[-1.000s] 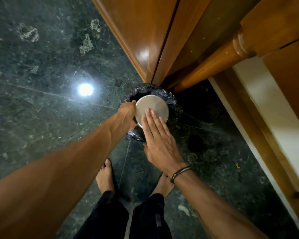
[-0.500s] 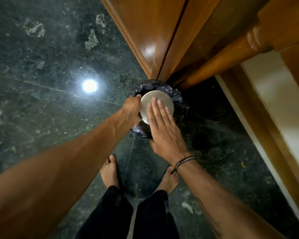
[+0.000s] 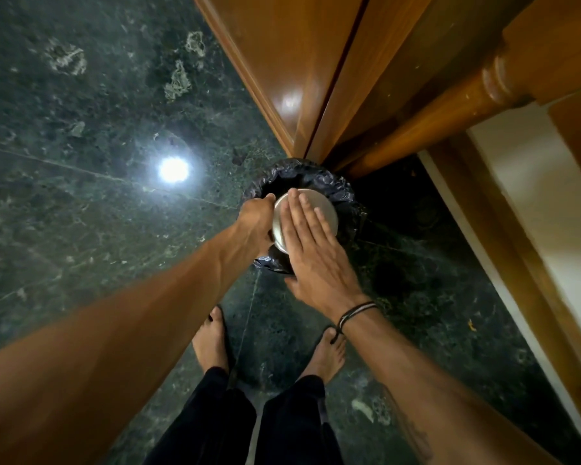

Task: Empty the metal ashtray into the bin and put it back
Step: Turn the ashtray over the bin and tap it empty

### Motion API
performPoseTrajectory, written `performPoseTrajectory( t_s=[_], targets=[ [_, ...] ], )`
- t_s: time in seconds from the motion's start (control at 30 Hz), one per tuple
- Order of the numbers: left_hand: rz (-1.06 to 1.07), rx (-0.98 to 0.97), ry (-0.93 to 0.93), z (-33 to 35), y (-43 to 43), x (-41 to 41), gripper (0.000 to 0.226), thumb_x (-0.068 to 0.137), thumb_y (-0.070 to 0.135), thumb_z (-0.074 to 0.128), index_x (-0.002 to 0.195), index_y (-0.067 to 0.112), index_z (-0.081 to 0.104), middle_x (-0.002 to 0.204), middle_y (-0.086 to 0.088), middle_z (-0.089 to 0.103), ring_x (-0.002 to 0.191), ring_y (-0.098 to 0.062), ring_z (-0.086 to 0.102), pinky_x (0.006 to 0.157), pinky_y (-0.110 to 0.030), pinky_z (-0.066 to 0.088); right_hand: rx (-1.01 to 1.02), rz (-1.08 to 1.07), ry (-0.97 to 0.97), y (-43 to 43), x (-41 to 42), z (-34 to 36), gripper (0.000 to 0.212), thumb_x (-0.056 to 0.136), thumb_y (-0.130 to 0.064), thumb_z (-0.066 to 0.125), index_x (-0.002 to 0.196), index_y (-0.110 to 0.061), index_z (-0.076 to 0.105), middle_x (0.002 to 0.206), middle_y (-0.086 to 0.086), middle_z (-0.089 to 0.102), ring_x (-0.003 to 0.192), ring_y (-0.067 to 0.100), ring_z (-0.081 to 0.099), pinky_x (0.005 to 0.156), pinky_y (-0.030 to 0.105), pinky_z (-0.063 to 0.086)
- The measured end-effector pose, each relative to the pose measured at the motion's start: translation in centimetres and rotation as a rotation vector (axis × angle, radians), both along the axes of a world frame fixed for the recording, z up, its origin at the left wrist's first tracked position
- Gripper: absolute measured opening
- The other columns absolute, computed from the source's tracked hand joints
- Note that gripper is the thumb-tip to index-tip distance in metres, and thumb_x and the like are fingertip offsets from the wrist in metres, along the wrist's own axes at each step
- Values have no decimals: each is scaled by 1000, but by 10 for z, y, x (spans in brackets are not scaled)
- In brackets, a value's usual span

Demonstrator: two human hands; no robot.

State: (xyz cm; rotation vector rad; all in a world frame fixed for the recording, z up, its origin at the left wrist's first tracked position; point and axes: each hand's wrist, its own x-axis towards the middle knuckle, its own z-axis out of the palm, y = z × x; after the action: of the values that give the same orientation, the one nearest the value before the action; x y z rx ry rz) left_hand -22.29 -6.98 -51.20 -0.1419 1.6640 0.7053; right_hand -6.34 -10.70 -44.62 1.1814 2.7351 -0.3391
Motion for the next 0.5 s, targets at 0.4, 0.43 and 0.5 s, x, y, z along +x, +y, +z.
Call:
performPoseTrajectory(
  t_s=[0.4, 0.43, 0.5],
  targets=[
    [45, -37, -36, 22, 6, 12, 48, 112, 40, 46, 131, 3, 72, 126, -19, 80, 113, -39, 78, 105, -58, 63, -29, -30, -49, 6, 19, 6, 125, 84, -37, 79, 171, 6, 1, 182, 27, -8, 172, 40, -4, 140, 53, 9],
    [44, -42, -21, 24, 6, 12, 48, 112, 39, 46, 131, 4, 71, 126, -19, 79, 113, -38, 78, 105, -57, 63, -27, -20, -52, 5, 20, 4, 125, 84, -37, 79, 171, 5, 1, 182, 27, -7, 172, 40, -4, 140, 53, 9],
    [59, -38, 5, 31, 5, 12, 46, 112, 39, 46, 132, 5, 70, 126, -18, 79, 113, -38, 77, 105, -56, 64, -45, -22, -42, 5, 22, 9, 123, 86, -40, 79, 172, 4, 3, 183, 26, -2, 172, 39, -2, 140, 52, 11]
  ],
)
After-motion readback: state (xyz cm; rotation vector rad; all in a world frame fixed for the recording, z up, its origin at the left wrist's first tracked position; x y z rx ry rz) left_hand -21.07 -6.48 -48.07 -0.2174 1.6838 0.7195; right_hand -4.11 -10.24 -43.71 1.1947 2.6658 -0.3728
